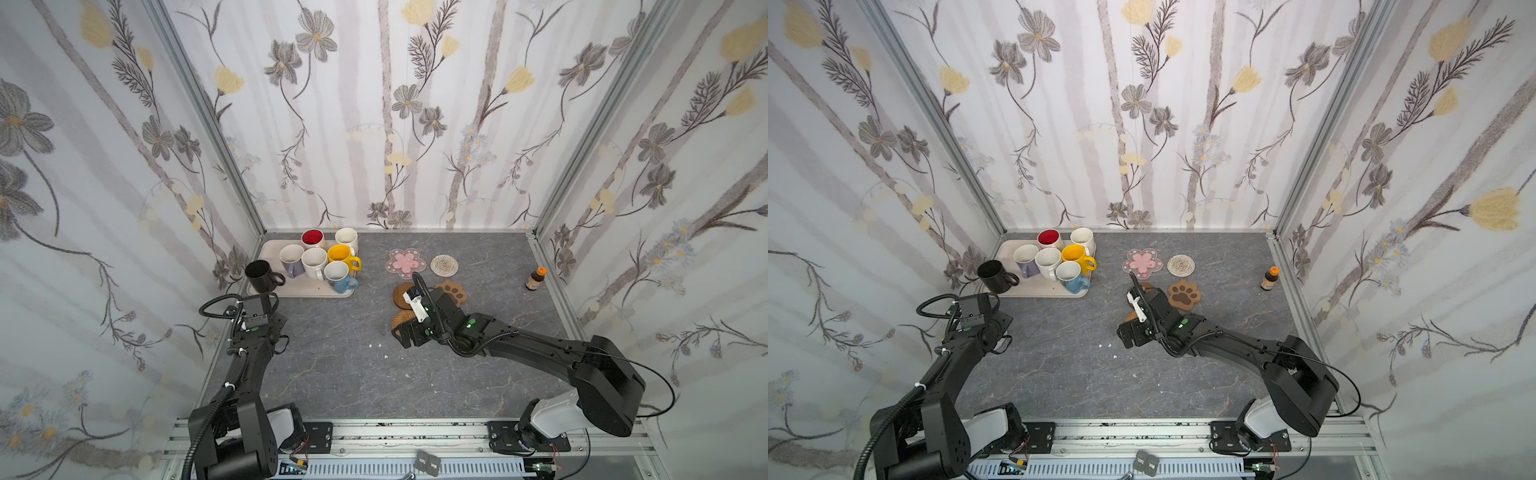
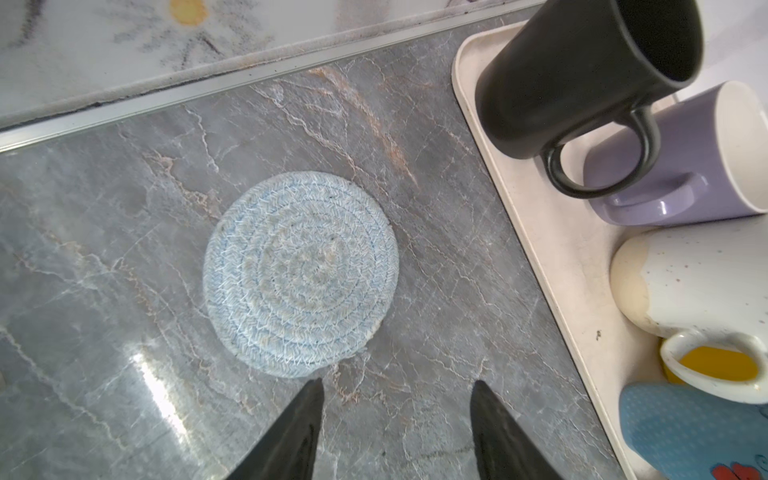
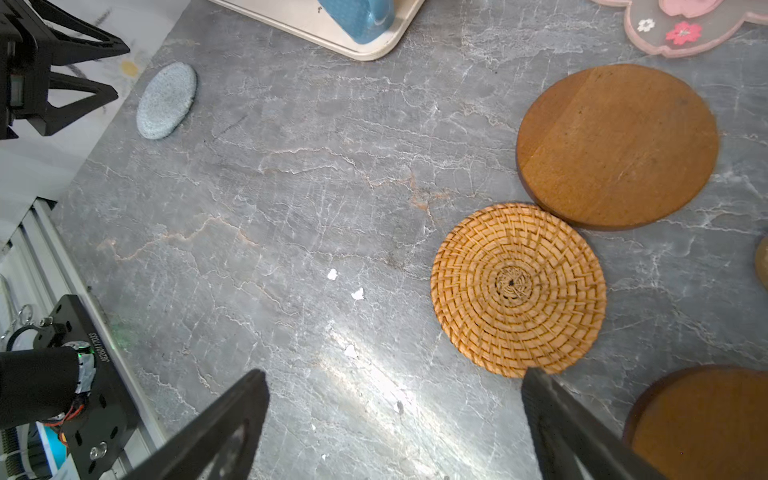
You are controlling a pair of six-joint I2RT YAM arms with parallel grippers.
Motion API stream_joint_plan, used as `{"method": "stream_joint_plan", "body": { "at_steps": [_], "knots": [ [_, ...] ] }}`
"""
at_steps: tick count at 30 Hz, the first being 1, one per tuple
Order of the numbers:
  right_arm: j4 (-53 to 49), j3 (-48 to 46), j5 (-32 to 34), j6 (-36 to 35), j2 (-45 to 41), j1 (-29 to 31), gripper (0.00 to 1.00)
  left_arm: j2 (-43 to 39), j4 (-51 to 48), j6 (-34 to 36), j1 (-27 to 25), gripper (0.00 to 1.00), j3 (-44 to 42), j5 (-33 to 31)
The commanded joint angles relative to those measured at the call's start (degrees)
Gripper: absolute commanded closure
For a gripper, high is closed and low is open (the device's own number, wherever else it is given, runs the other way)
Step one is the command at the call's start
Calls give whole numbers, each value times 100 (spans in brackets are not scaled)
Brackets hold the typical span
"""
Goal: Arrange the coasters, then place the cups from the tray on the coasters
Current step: 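Lower the left gripper onto the pale blue woven coaster and close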
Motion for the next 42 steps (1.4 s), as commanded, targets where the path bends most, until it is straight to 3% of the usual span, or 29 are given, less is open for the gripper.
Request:
{"method": "stream_joint_plan", "body": {
  "at_steps": [1,6,13,24,42],
  "knots": [
    [161,-24,4,-141,23,10,4,292,69,77,170,44,137,-103],
    [220,-99,1,-117,-38,3,4,797,71,135,564,43,351,-61],
    [310,-108,-45,-132,42,-2,4,1563,61,203,624,41,729,-352],
    [337,-303,144,-89,-334,-21,4,2407,79,187,649,41,848,114],
    [293,-694,-96,-25,-901,-499,4,2213,125,-101,-477,41,558,232]
  ]
}}
